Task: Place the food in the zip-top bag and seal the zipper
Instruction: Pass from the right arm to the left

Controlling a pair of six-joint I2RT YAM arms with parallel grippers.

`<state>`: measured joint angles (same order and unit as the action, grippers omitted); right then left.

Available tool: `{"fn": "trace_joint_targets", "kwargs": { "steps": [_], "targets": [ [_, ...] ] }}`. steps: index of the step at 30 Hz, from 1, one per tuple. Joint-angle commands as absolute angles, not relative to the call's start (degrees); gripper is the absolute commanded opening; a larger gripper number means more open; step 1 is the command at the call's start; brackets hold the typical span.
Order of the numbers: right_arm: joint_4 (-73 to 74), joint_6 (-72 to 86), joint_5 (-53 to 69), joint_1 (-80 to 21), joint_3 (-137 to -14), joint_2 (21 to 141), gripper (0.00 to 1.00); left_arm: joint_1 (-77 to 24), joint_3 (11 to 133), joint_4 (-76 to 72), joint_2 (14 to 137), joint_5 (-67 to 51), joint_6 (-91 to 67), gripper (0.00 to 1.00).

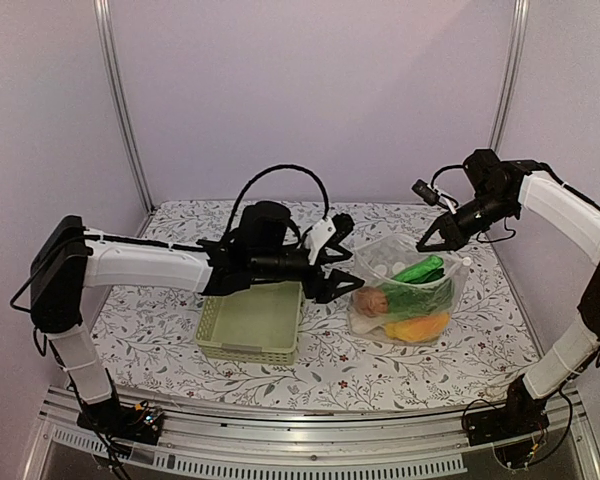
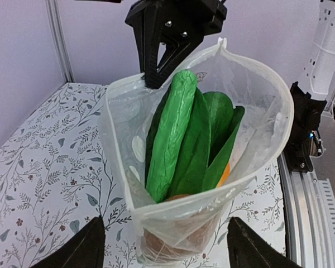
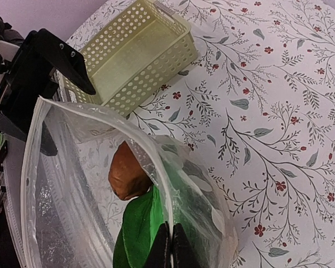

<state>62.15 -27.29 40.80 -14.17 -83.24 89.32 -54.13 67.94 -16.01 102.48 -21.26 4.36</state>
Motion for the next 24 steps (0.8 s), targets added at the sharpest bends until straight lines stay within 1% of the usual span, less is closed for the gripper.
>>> {"fn": "trace_joint_targets", "kwargs": {
  "steps": [1, 11, 18, 20, 22, 24],
  "targets": [
    [63.88, -28.37, 42.47, -14.06, -85.41, 90.95, 0.01, -52.6, 71.24, -22.56, 105.82, -27.78, 3.86, 0.73],
    [65.5, -30.02, 46.18, -14.06, -88.76, 93.37, 0.01, -50.26, 74.44, -28.85, 111.95, -37.74, 0.5, 0.45],
    [66.27, -31.64, 48.3, -14.04, -88.96, 93.6, 0.02, -49.07, 73.36, -33.78, 112.59, -40.09, -3.86, 0.23],
    [67.35, -32.92, 49.39, -13.97, -89.71, 93.14, 0.09, -48.58, 72.9, -34.61, 111.51, -40.28, -6.58, 0.2],
    [67.59, -34.35, 51.04, -13.19, -90.23, 91.69, 0.21, -47.86, 71.6, -35.71, 109.86, -41.17, -8.63, 0.18],
    [66.82, -35.69, 52.95, -11.42, -90.08, 88.58, 0.31, -47.65, 70.87, -34.31, 108.31, -41.14, -9.04, 0.14]
  ]
}}
